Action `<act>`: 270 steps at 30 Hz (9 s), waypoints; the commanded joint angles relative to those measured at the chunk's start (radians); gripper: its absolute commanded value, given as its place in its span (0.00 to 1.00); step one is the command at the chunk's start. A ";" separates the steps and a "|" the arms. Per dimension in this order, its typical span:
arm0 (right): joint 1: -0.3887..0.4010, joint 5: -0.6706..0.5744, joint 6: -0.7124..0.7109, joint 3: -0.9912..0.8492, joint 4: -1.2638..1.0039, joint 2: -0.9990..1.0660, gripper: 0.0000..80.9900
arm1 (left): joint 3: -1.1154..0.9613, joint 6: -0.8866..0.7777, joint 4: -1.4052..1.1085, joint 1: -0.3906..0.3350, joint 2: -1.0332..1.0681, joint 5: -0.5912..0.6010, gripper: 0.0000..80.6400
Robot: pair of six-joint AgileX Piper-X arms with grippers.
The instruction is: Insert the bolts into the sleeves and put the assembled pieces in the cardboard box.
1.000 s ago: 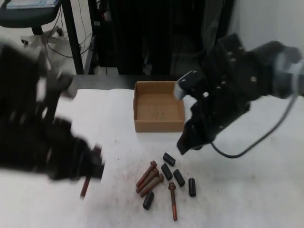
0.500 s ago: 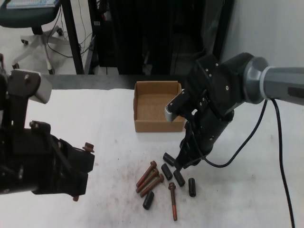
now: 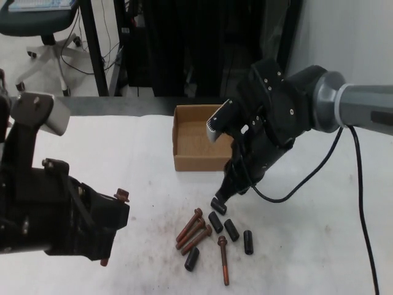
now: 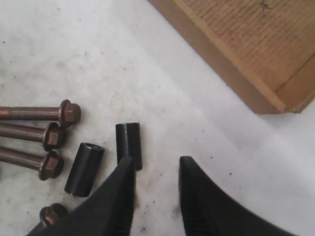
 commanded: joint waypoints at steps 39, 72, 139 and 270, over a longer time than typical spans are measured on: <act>0.011 -0.063 -0.068 -0.105 0.089 0.177 0.36 | 0.089 0.012 -0.020 -0.003 -0.007 -0.025 0.00; 0.018 -0.055 -0.129 -0.105 0.077 0.233 0.36 | 0.088 0.012 -0.072 -0.003 -0.007 -0.025 0.00; 0.009 -0.106 -0.035 -0.105 0.080 0.126 0.01 | 0.103 -0.004 -0.122 -0.003 -0.007 -0.040 0.00; 0.116 -0.317 0.360 0.766 -1.355 -0.769 0.01 | 0.007 -0.274 -1.351 -0.199 0.440 0.279 0.51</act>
